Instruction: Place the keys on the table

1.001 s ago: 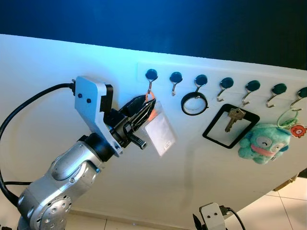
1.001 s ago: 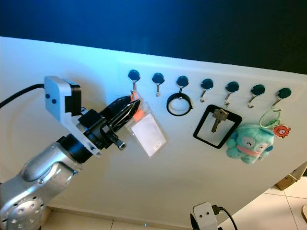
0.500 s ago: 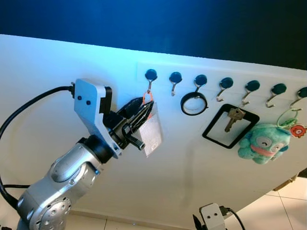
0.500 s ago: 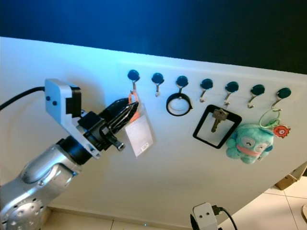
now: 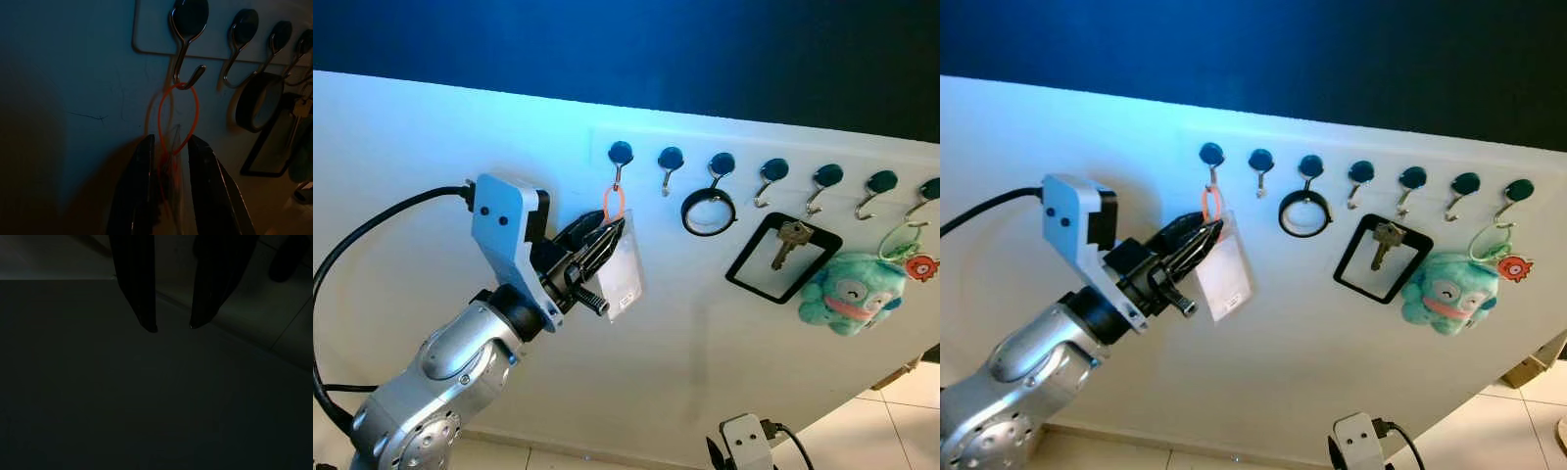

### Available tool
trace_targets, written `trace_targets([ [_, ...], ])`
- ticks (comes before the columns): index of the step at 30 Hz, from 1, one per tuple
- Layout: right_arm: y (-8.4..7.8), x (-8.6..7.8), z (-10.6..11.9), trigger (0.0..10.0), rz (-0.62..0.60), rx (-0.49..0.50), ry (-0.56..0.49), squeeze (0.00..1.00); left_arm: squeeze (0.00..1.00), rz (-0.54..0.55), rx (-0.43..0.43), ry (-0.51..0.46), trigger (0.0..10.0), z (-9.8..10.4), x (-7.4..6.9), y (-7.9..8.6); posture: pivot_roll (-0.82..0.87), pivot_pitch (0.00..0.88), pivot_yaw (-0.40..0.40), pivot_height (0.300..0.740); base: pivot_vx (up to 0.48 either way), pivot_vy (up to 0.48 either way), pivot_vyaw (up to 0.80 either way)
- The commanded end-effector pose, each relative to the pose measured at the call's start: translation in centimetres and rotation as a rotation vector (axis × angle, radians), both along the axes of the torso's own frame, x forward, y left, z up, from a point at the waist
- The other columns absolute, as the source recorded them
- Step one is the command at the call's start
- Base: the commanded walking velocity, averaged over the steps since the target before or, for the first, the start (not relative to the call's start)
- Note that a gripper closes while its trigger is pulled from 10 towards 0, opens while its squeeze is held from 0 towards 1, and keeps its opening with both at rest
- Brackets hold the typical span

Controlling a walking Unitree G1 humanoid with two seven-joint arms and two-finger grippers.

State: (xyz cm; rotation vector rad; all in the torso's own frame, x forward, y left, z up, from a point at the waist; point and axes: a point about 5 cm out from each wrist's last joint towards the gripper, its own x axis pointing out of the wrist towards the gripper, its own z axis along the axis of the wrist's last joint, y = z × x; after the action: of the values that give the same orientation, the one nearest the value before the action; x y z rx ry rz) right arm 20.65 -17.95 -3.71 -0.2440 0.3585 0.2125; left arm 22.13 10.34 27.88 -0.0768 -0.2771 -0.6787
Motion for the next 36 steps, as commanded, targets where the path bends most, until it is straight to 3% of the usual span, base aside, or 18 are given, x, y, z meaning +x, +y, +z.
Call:
trace_targets([
  [1,-0.4,-0.9,-0.6,10.0,-0.011,-0.007,0.031,0.00,0.00,0.012,0.011,0.002,7.9,-0.2,0.1,0.1,0.13,0.148,-0.047,0.740,0.000,0.000,0.00],
  [2,-0.4,-0.9,-0.6,10.0,-0.011,-0.008,0.032,0.00,0.00,0.016,0.005,0.000,4.4,-0.1,0.1,0.1,0.13,0.147,-0.045,0.740,0.000,0.000,0.00],
  [6,-0.4,-1.0,-0.7,10.0,-0.010,-0.007,0.034,0.00,0.00,0.021,-0.004,-0.001,4.2,-0.1,0.2,0.2,0.13,0.148,-0.045,0.740,0.000,0.000,0.00],
  [13,-0.2,-1.0,-0.7,10.0,-0.006,-0.004,0.035,0.00,0.00,0.028,-0.010,-0.004,3.0,0.1,0.2,0.3,0.14,0.150,-0.045,0.740,0.000,0.000,0.00],
  [14,-0.2,-1.0,-0.7,10.0,-0.005,-0.004,0.035,0.00,0.00,0.030,-0.010,-0.005,3.1,0.1,0.2,0.3,0.14,0.152,-0.044,0.740,0.000,0.000,0.00],
  [15,-0.2,-1.0,-0.7,10.0,-0.005,-0.004,0.036,0.00,0.00,0.030,-0.011,-0.005,4.4,0.1,0.2,0.3,0.14,0.152,-0.044,0.740,0.000,0.000,0.00],
  [16,-0.2,-1.0,-0.7,10.0,-0.005,-0.004,0.036,0.00,0.00,0.030,-0.011,-0.005,4.4,0.1,0.2,0.3,0.14,0.152,-0.044,0.740,0.000,0.000,0.00],
  [18,-0.2,-1.1,-0.7,10.0,-0.004,-0.004,0.036,0.00,0.00,0.040,-0.007,-0.007,10.0,0.1,0.2,0.4,0.14,0.155,-0.044,0.740,0.000,0.000,0.00],
  [24,-0.1,-1.1,-0.8,10.0,-0.006,-0.004,0.039,0.00,0.00,0.124,-0.008,-0.080,10.0,1.2,0.3,1.1,0.14,0.157,-0.041,0.740,0.000,0.000,0.00],
  [36,-0.1,-1.2,-0.9,10.0,-0.006,-0.003,0.041,0.00,0.00,0.124,0.011,-0.088,10.0,1.5,-0.3,2.5,0.14,0.158,-0.039,0.740,0.000,0.000,0.00],
])
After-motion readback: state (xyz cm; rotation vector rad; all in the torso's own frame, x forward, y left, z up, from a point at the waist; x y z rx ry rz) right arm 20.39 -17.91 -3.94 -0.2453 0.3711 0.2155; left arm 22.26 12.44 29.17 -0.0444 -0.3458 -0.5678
